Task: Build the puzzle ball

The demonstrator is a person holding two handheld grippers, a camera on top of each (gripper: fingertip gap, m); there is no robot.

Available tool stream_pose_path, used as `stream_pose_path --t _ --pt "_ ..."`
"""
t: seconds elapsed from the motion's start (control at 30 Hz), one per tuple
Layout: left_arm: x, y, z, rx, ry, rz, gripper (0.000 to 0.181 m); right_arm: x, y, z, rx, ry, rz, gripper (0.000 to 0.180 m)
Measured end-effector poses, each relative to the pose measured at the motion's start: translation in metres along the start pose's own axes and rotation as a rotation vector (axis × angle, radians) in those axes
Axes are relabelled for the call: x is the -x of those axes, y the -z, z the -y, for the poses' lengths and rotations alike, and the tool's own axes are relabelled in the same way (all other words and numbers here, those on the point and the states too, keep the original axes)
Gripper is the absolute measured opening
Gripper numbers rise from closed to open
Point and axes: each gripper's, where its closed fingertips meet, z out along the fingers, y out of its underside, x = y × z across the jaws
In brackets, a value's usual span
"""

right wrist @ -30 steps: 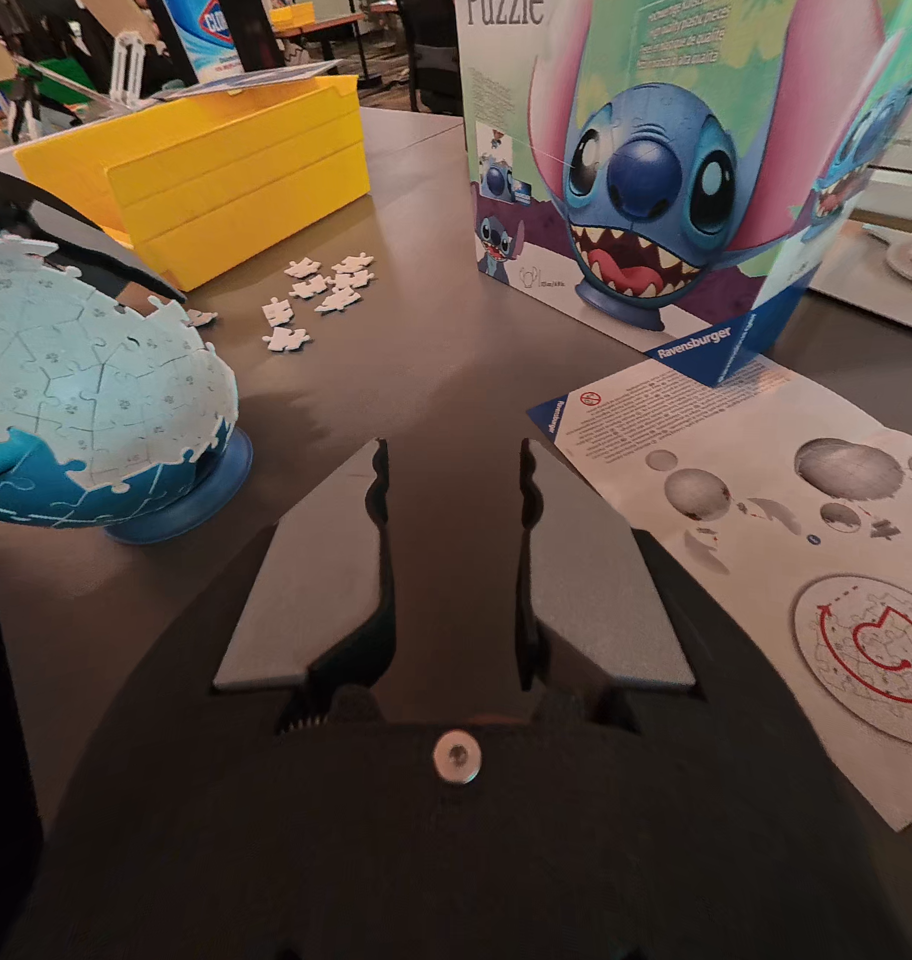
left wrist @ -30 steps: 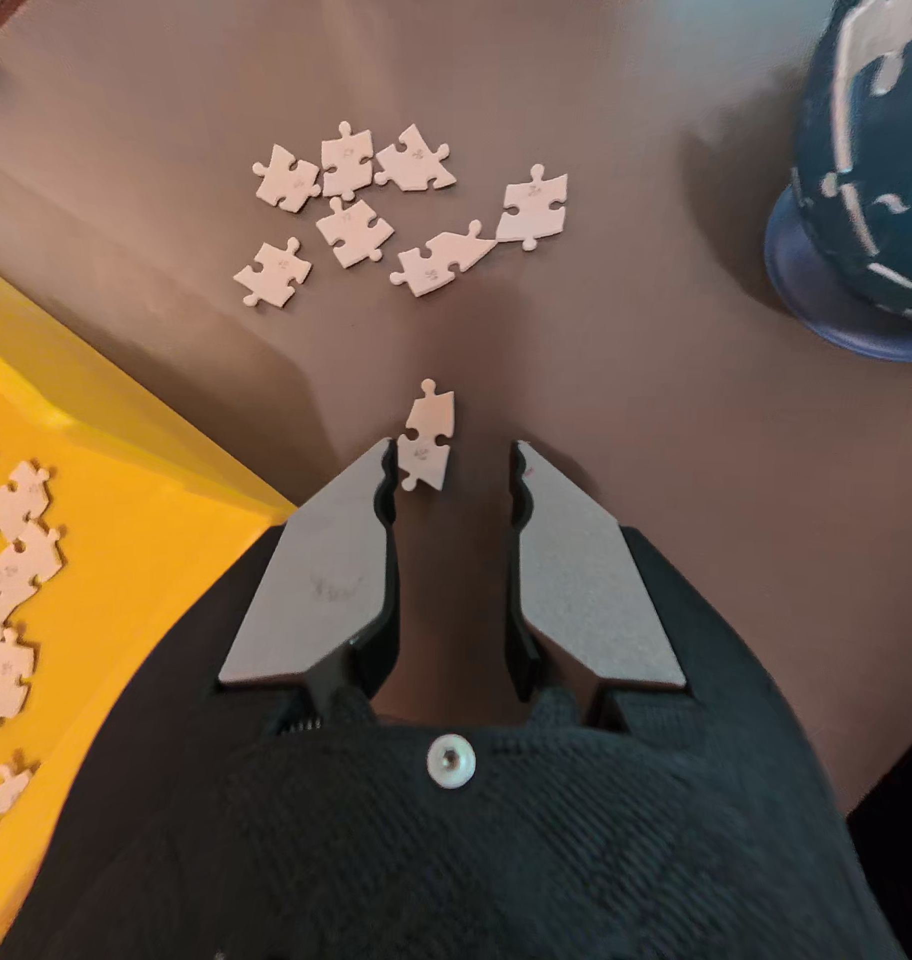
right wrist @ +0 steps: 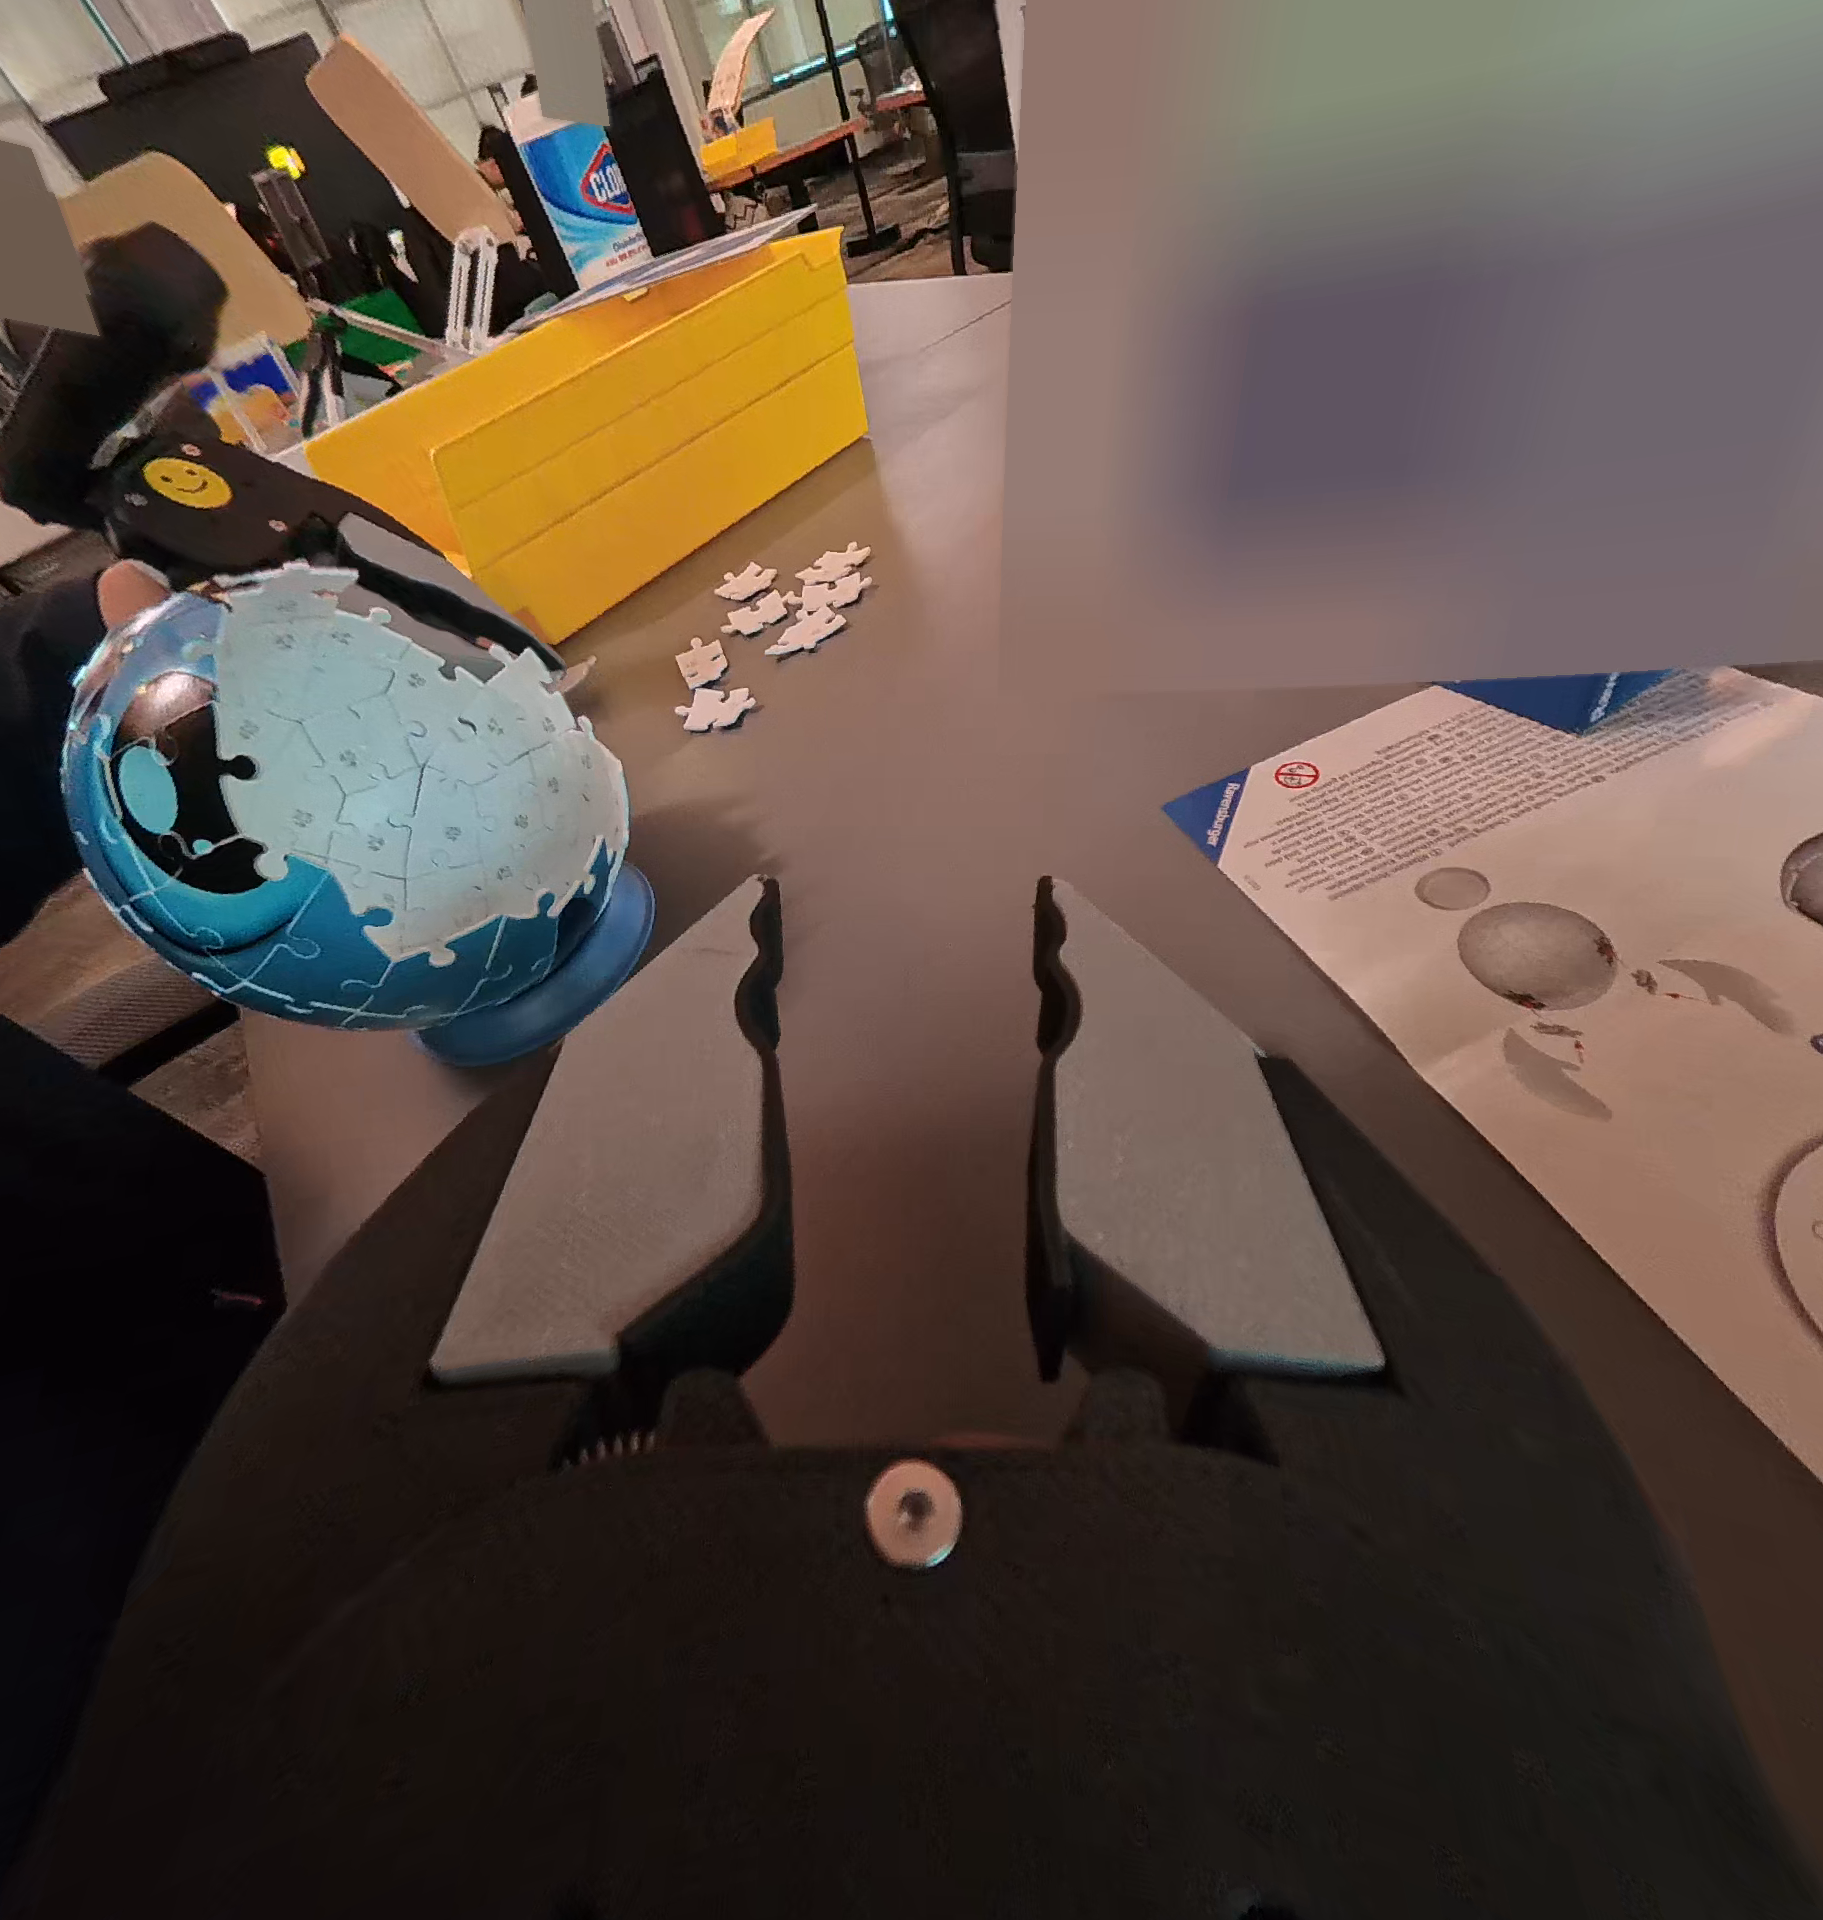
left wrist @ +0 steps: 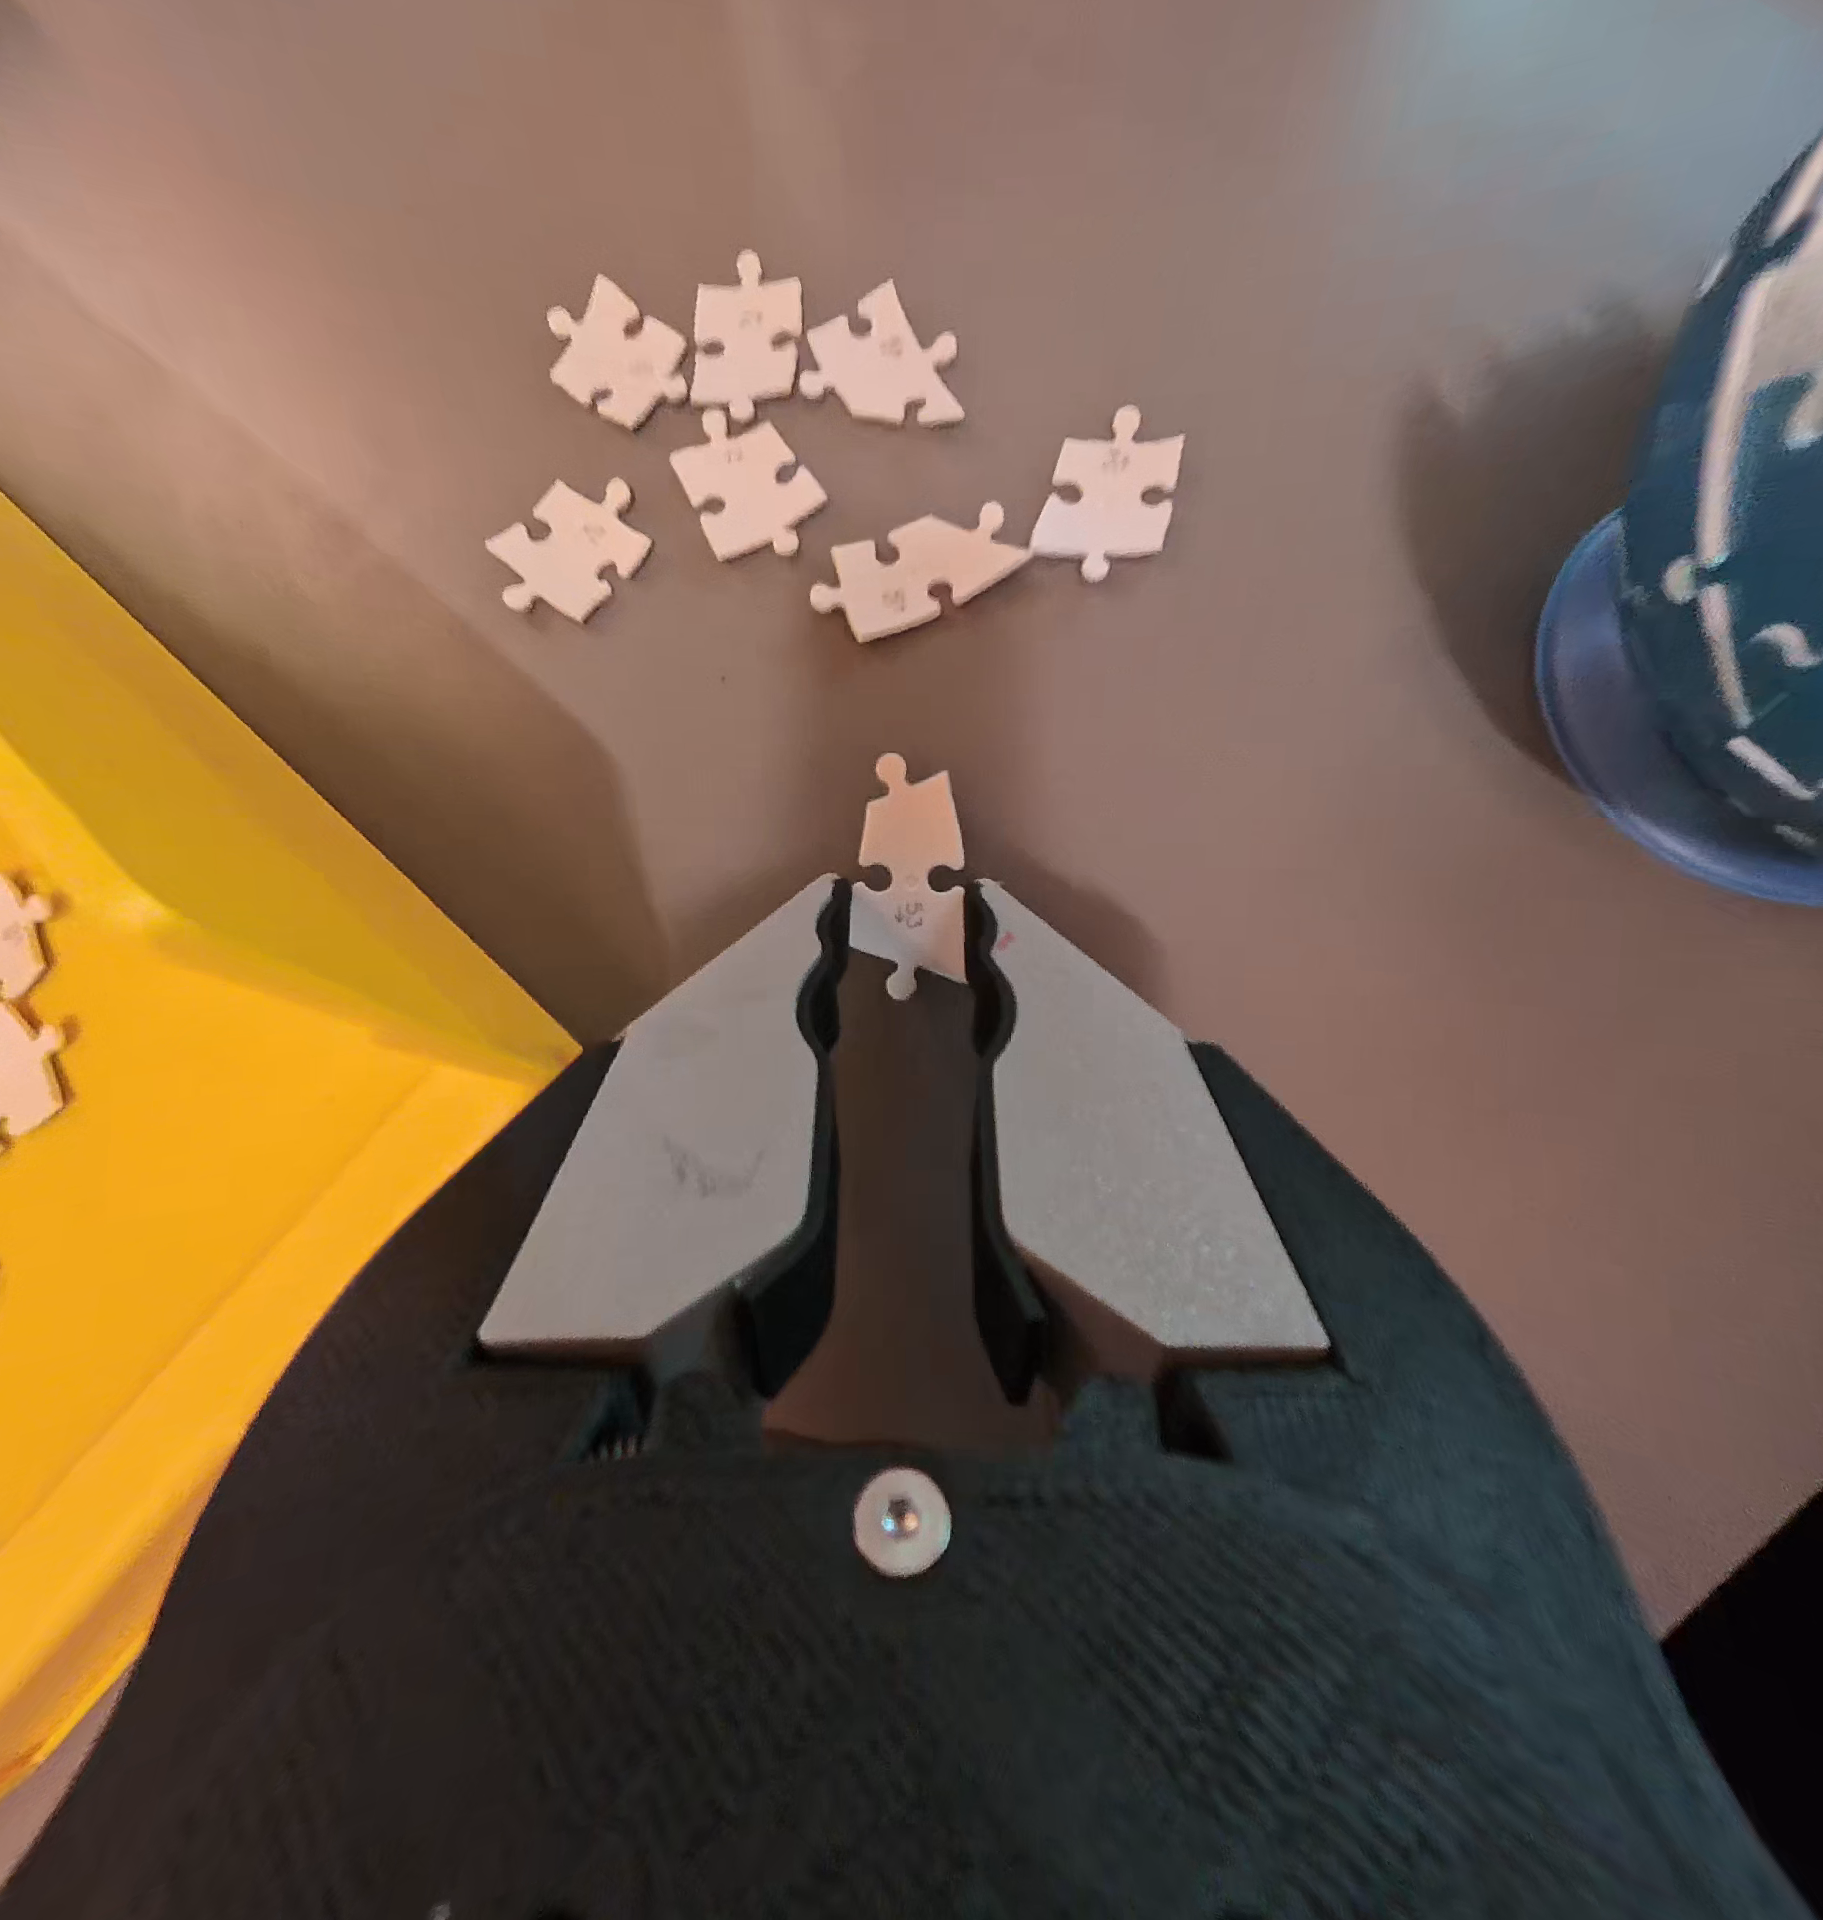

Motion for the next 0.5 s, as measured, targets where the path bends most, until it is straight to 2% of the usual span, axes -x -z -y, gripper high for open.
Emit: stream_pose_path --t 0.27,0.5 --pt "-0.009 0.011 0.061 -0.250 -0.049 -0.051 0.020 -0.006 0.001 0.013 -0.071 0.000 -0.014 0.042" --pt "-0.041 0.004 0.136 -0.369 -0.405 -0.022 0.019 0.033 -0.036 0.065 0.053 0.118 0.149 0.039"
